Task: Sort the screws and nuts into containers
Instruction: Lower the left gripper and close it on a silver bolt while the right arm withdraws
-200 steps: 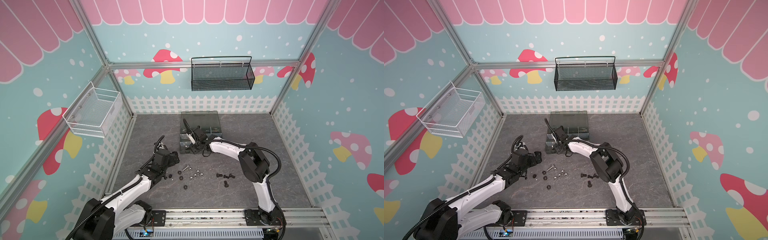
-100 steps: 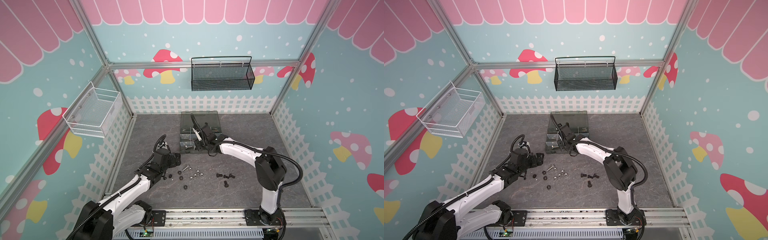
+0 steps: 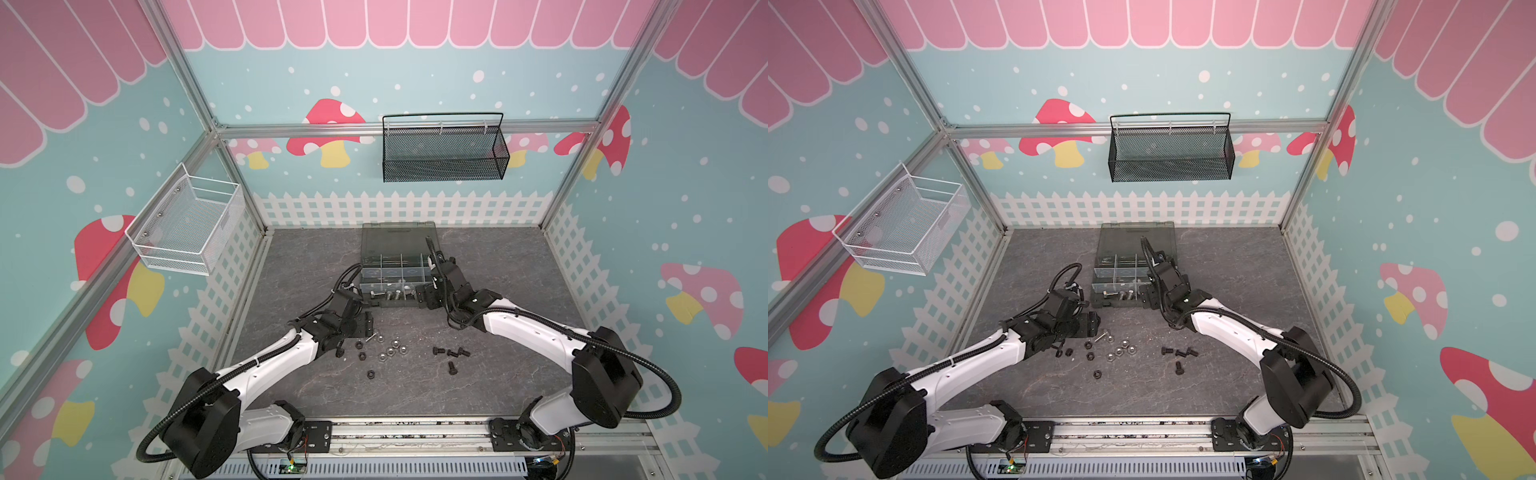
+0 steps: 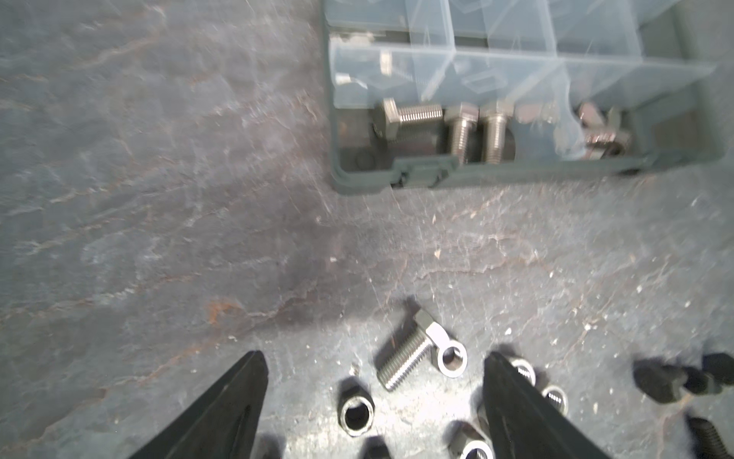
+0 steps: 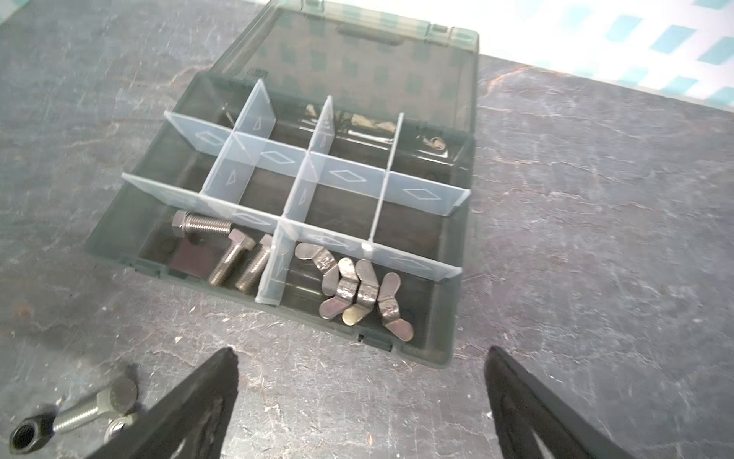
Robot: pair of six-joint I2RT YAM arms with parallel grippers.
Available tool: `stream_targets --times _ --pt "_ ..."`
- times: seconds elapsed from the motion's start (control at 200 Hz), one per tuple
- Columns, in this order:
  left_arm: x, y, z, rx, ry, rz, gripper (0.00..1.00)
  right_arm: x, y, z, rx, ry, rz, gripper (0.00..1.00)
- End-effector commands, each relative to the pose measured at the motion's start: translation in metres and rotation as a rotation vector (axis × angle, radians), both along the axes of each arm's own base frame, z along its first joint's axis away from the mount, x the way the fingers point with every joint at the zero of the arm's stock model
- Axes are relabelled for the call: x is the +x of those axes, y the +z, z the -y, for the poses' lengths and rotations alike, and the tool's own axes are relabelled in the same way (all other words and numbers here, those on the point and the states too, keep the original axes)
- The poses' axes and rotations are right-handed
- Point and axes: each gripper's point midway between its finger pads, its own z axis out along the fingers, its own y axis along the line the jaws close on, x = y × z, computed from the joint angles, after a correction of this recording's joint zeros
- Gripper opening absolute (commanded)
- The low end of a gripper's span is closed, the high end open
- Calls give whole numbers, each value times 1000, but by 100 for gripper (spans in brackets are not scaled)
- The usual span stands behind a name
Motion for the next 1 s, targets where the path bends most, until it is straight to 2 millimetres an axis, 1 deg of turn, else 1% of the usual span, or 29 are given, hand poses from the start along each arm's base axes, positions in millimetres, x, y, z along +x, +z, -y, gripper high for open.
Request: stream_targets --times 0.0,0.14,0.275,0.34,0.4,0.46,0.575,0.83,0.996 --pt "-6 -8 3 84 -42 -66 83 1 15 20 45 -95 66 98" --pt "-8 -19 14 123 -88 -115 78 -4 15 33 43 -134 77 98" --pt "-10 -30 21 149 -116 -148 74 -5 14 38 48 -156 78 98" --pt "-10 -35 23 157 -119 -164 69 -5 14 39 49 -163 78 98" --pt "-11 -39 23 161 -119 -178 62 -4 14 40 48 -168 79 98" --pt "-11 -42 23 164 -116 -187 59 -4 13 41 47 -172 77 98" --pt "-11 -48 22 178 -111 -200 58 -3 11 42 46 -181 74 98" --pt "-9 -58 23 192 -108 -219 48 -2 8 45 40 -199 65 98" --pt "-7 -66 24 202 -99 -231 45 -2 9 47 41 -206 66 98"
